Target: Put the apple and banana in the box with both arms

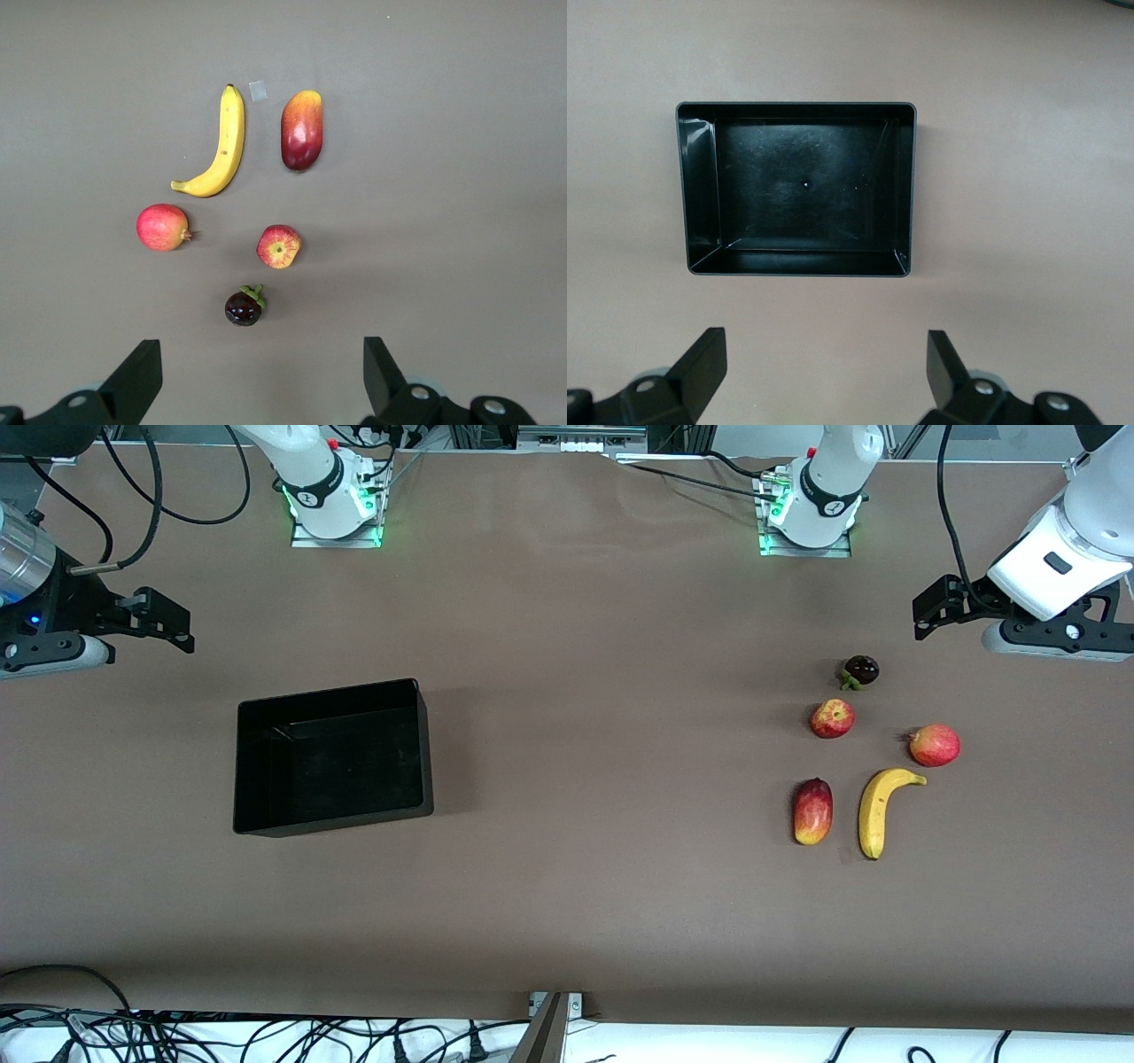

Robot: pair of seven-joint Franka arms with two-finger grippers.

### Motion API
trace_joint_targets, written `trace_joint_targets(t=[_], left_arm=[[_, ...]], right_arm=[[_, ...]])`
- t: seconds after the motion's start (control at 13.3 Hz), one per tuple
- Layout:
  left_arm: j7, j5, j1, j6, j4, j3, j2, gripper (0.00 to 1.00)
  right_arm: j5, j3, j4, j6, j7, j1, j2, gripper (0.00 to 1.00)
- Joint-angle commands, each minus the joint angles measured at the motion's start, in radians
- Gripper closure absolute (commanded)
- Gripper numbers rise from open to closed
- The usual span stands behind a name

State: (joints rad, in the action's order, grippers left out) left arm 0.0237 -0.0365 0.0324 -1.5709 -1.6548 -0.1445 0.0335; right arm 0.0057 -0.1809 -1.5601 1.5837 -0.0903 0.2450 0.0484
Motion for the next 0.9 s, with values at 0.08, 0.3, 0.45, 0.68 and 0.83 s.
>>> trace_joint_targets(t=[0.08,0.3,0.45,0.68,0.83], left_arm=[[0.005,0.007,0.001,0.017,0.023,-0.001,-0.007,0.0],[0.005,0.007,0.003,0.018,0.024,-0.001,-0.007,0.0],[0.007,0.007,0.001,0.018,0.024,-0.001,-0.007,0.0],[0.009,0.01,0.003,0.02,0.023,-0.001,-0.007,0.0],[0.009,0.009,0.003,0.028,0.023,-0.001,-0.007,0.0]], right_arm=[[-0.021,0.005,-0.008,0.015,0.017,-0.004,-0.004,0.0],[-0.023,-0.003,-0.002,0.015,0.006,-0.009,-0.002,0.0],[-0.021,-0.003,-0.002,0.021,0.009,-0.009,-0.001,0.0],[-0.02,-0.003,0.002,0.018,0.006,-0.007,-0.004,0.0],[-0.027,-0.003,0.005,0.016,0.007,-0.006,-0.004,0.0]])
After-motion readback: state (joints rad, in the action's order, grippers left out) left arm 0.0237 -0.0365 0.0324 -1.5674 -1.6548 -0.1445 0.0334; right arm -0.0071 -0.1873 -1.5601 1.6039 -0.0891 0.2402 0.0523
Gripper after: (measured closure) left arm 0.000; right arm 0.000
